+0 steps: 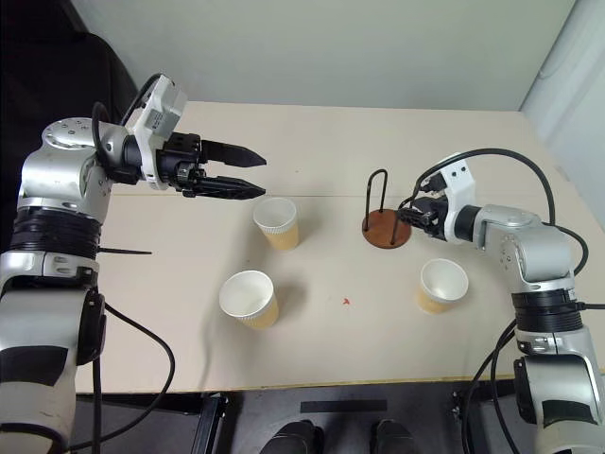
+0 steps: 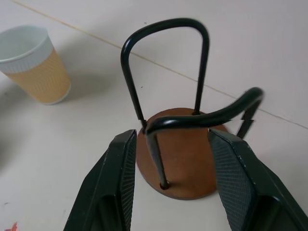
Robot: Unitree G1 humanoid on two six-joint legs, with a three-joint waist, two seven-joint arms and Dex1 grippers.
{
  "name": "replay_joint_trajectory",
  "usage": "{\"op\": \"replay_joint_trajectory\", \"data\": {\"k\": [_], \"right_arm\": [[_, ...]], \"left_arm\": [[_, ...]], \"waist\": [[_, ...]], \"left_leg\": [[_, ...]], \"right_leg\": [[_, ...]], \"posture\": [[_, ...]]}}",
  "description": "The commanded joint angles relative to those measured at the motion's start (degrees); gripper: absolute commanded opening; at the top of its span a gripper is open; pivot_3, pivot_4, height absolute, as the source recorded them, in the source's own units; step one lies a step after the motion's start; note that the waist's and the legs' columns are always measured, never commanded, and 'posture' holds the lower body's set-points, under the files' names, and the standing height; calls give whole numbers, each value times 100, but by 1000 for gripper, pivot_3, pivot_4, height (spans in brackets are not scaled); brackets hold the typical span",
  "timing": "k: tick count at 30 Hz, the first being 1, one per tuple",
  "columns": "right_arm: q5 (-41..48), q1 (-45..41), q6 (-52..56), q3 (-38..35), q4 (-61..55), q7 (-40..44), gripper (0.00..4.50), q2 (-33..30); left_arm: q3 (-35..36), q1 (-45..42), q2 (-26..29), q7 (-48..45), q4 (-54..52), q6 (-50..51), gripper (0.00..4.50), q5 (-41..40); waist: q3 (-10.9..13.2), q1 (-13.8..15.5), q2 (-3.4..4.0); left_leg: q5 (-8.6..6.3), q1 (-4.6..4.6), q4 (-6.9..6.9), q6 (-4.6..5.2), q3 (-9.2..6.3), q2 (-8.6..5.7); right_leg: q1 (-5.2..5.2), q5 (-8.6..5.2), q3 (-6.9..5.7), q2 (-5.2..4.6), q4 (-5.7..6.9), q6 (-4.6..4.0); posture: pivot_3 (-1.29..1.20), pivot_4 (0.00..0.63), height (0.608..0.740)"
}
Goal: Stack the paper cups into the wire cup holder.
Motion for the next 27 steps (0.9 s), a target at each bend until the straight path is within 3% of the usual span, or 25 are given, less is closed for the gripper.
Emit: {"op": "replay_joint_trajectory", "data": {"k": [1,11,14,19,27], "right_arm": [[-62,-181,-130,-39,-50,71,2300,-12],[-232,-305,-263,-32,157,-121,2300,307],[-289,-321,-271,-43,192,-145,1700,381],[-282,-334,-227,-102,190,-87,15,401],[-77,-60,0,284,-978,543,15,41]], "left_arm": [[181,-26,123,-197,-263,61,3335,-72],[232,23,144,-179,-358,165,3335,-38],[230,20,153,-185,-359,176,3364,-31],[126,53,239,-197,-409,224,3364,-76],[-341,498,699,-197,-1054,520,3364,-537]], "waist": [[0,2,0],[0,-12,0],[0,-9,0],[0,-12,0],[0,-26,0]], "left_leg": [[0,-3,1,0,0,0],[0,-10,3,-1,0,1],[0,-15,5,-1,0,0],[0,-28,13,-1,-1,0],[1,-42,14,-2,-1,1]], "right_leg": [[-3,0,0,0,0,0],[-13,0,0,0,2,0],[-17,0,-1,0,1,0],[-29,0,-2,0,2,0],[-43,0,-4,1,4,0]], "posture": [[0,150,740],[0,150,740],[0,150,740],[0,150,740],[0,150,740]]}}
